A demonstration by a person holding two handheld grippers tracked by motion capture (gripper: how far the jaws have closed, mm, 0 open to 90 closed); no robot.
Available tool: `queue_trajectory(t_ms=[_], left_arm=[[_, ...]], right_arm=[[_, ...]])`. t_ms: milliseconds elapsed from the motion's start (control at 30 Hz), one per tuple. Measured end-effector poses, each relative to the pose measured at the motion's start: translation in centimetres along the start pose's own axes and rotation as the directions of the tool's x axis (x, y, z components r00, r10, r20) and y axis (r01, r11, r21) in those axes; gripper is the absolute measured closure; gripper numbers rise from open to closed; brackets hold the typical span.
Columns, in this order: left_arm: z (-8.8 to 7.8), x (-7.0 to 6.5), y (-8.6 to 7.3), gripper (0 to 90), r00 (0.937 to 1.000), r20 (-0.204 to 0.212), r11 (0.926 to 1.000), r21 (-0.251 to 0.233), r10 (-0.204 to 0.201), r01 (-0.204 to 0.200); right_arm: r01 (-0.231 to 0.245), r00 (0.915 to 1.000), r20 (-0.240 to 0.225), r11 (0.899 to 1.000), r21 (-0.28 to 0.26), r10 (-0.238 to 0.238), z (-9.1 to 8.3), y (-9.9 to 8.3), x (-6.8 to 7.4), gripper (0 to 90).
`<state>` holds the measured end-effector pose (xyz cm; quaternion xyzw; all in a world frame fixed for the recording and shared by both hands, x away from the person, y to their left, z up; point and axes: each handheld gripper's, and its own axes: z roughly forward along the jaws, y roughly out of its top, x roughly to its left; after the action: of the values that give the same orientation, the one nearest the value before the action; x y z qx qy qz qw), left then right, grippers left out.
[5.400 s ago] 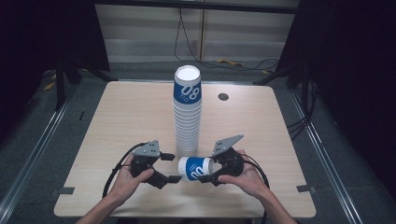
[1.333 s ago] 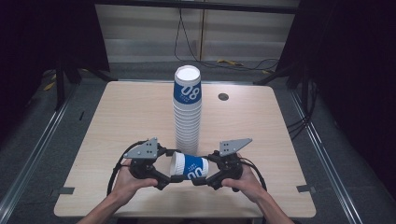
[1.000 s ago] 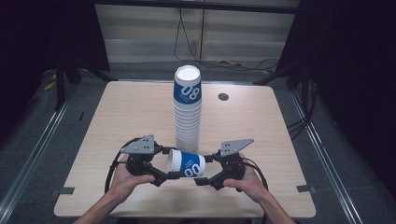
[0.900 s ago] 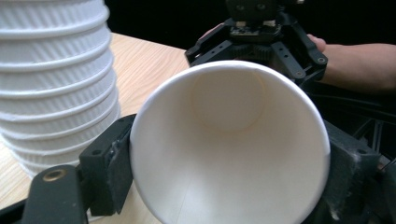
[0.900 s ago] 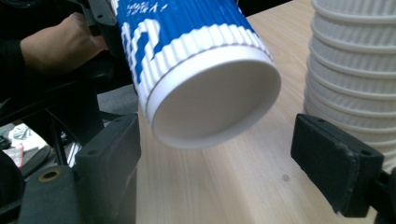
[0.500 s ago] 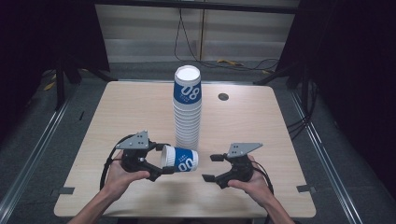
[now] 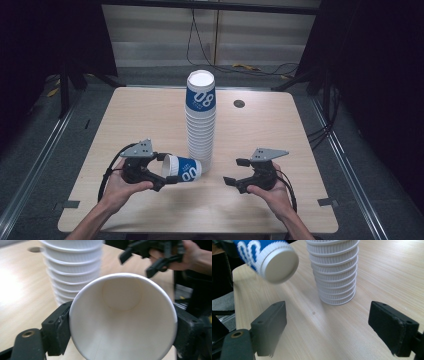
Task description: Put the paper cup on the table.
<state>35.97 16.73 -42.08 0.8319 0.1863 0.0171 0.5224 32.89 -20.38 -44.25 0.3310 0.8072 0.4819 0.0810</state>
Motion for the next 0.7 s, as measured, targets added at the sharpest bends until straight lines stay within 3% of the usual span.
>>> queue_trajectory(t_ms=[200,300,467,533,700], left_arm=[[-0.9,1.5,-0.4,17.4,0.9980,-0.062,0.9999,0.006,-0.012,0.013],[-1.4,1.8,-0.2,17.3,0.9938,-0.111,0.9999,0.006,-0.009,0.010],[-2.4,2.3,-0.1,17.3,0.9906,-0.136,0.9996,0.019,-0.018,0.020],[-2.8,2.6,-0.1,17.4,0.9893,-0.139,0.9985,0.026,-0.045,0.049],[-3.7,2.8,-0.1,17.5,0.9833,-0.177,0.9961,0.068,-0.043,0.056]], right_arm=[[-0.021,0.9992,0.033,1.000,-0.005,0.021,-0.3,-0.3,-0.7,14.5],[-0.030,0.9989,0.037,1.000,-0.005,0.030,-0.3,-0.5,-1.1,14.5],[-0.033,0.9988,0.037,0.999,-0.002,0.033,-0.1,-0.5,-1.1,14.7],[-0.030,0.9989,0.037,1.000,-0.001,0.030,-0.1,-0.5,-1.0,14.7],[-0.029,0.9989,0.036,1.000,-0.003,0.029,-0.2,-0.3,-0.8,15.6]])
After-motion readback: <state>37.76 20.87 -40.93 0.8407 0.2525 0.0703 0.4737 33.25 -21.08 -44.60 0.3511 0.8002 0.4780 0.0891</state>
